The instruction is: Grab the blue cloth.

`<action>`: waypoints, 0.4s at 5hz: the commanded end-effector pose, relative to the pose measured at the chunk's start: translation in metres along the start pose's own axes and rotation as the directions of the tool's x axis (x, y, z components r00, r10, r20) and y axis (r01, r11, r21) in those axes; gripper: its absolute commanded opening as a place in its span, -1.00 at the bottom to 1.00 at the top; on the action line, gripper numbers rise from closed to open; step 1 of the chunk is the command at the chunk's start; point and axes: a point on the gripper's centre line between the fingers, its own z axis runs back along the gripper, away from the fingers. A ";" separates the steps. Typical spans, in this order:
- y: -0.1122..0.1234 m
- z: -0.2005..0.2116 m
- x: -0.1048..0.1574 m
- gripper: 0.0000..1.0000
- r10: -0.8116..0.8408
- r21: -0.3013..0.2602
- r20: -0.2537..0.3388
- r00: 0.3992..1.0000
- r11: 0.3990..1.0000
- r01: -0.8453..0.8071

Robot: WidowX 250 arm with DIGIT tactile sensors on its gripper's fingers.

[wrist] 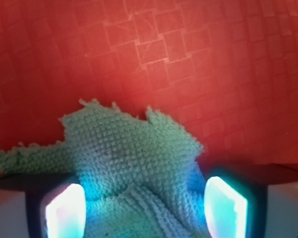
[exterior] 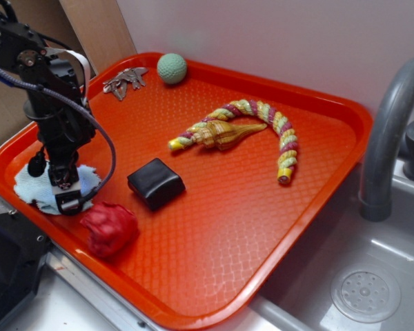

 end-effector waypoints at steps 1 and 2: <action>0.020 0.000 -0.004 -1.00 0.174 -0.159 0.045 0.984 0.973 -0.165; 0.025 0.021 -0.009 -1.00 0.217 -0.333 0.133 0.967 0.929 -0.163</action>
